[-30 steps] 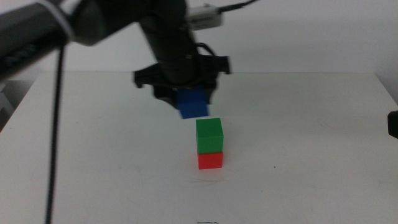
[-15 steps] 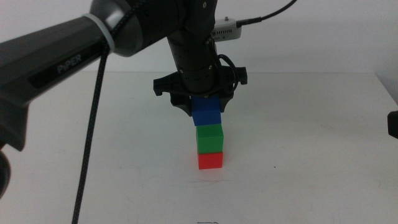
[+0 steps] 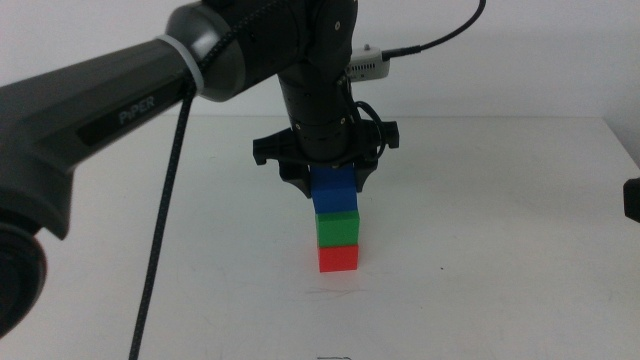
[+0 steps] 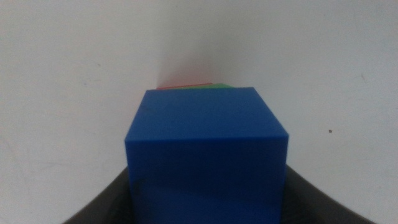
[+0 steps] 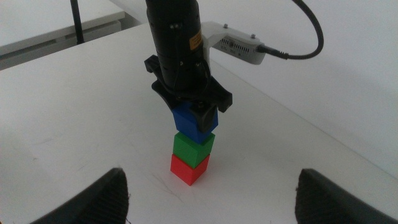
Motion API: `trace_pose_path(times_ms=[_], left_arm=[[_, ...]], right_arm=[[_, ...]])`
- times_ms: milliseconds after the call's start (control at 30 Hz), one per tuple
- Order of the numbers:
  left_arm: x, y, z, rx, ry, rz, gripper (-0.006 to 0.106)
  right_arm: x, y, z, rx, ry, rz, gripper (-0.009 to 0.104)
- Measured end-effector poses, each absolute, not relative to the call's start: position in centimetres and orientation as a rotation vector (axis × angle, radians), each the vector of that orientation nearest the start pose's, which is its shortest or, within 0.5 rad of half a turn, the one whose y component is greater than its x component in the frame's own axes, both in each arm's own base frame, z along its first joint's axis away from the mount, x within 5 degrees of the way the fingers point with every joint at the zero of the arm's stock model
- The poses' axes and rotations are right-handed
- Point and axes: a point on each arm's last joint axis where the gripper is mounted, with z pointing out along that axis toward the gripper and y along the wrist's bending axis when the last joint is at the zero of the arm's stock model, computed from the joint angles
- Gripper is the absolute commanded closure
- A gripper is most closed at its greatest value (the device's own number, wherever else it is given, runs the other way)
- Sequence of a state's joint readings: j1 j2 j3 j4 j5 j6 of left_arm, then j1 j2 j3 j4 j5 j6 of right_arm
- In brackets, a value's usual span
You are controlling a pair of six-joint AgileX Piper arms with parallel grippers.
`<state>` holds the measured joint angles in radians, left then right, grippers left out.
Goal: Stack red cubes first, then green, then blue cubes in a specific spot.
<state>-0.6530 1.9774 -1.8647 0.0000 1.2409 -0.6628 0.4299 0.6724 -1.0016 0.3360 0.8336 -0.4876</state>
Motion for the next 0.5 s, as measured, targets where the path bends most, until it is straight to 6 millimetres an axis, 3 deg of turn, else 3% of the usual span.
trace_pose_path(times_ms=[433,500], left_arm=[[34.08,-26.21,28.79,-0.002,2.908,-0.271,0.068],[34.08,-26.21,28.79,0.006,2.907,-0.270,0.053]], right_arm=[[8.63,6.40,41.71,-0.812,1.788,0.355,0.001],[8.63,6.40,41.71,-0.812,1.788,0.355,0.001]])
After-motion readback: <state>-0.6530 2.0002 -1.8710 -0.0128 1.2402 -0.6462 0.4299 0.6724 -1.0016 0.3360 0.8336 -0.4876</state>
